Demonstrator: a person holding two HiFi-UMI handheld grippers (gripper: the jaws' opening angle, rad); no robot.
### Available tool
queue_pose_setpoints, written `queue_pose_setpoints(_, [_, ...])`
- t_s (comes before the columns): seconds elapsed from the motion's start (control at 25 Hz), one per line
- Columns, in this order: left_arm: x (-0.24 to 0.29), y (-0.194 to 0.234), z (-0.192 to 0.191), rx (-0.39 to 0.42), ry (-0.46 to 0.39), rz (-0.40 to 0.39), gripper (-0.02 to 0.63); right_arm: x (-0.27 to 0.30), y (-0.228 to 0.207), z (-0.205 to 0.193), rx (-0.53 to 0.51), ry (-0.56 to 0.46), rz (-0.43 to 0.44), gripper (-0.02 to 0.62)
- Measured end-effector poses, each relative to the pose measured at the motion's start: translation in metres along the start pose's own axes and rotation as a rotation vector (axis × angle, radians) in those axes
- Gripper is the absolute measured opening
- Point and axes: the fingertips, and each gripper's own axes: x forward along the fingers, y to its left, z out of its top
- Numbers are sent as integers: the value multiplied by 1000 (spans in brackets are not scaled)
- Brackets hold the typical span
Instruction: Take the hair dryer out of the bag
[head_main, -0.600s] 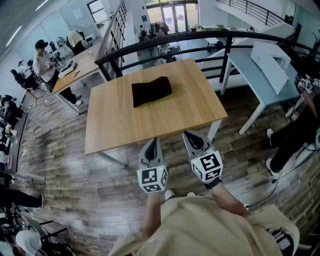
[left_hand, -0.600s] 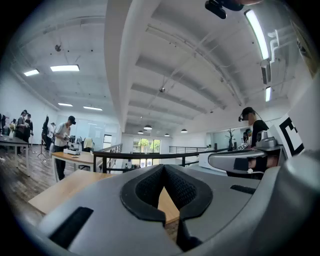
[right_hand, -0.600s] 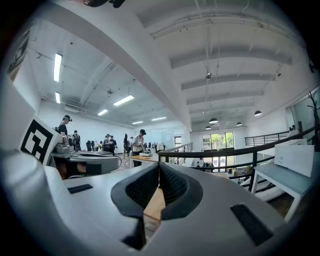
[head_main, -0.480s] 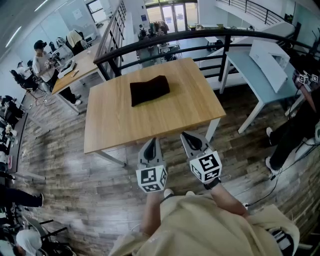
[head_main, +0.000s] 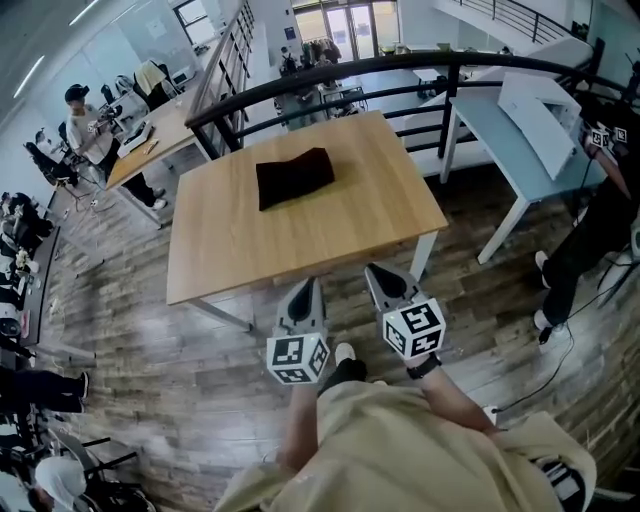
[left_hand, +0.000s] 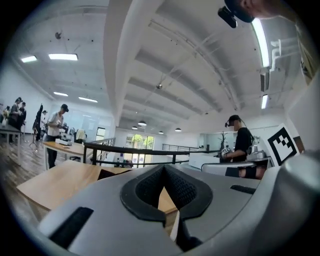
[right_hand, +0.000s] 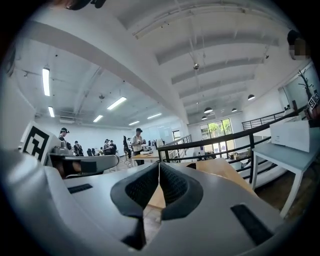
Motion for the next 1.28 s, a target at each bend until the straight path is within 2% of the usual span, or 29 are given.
queue_pose_setpoints(0.16, [16, 6, 3, -67, -46, -13, 12, 9, 0, -8, -6, 15, 26, 15])
queue_pose_setpoints(0.4, [75, 22, -14, 15, -9, -23, 12, 59, -30, -26, 5, 54, 26, 15])
queue_pose_setpoints(0.52, [110, 41, -19, 23, 15, -12, 12, 90, -52, -22, -6, 62, 6, 15])
queue_pose_setpoints(0.72, [176, 104, -8, -44, -11, 5, 12, 170, -80, -14, -24, 86, -10, 15])
queue_pose_setpoints(0.96, [244, 169, 9, -60, -36, 44, 12, 256, -92, -1, -66, 111, 31, 15])
queue_pose_setpoints(1.12, [280, 213, 9, -76, -37, 29, 12, 320, -93, 1, -72, 121, 46, 15])
queue_pose_setpoints(1.2, [301, 238, 14, -59, -24, 21, 12, 354, -99, 10, -40, 103, 32, 15])
queue_pose_setpoints(1.28, [319, 262, 17, 2, -6, 58, 12, 382, -105, 18, -20, 79, 21, 15])
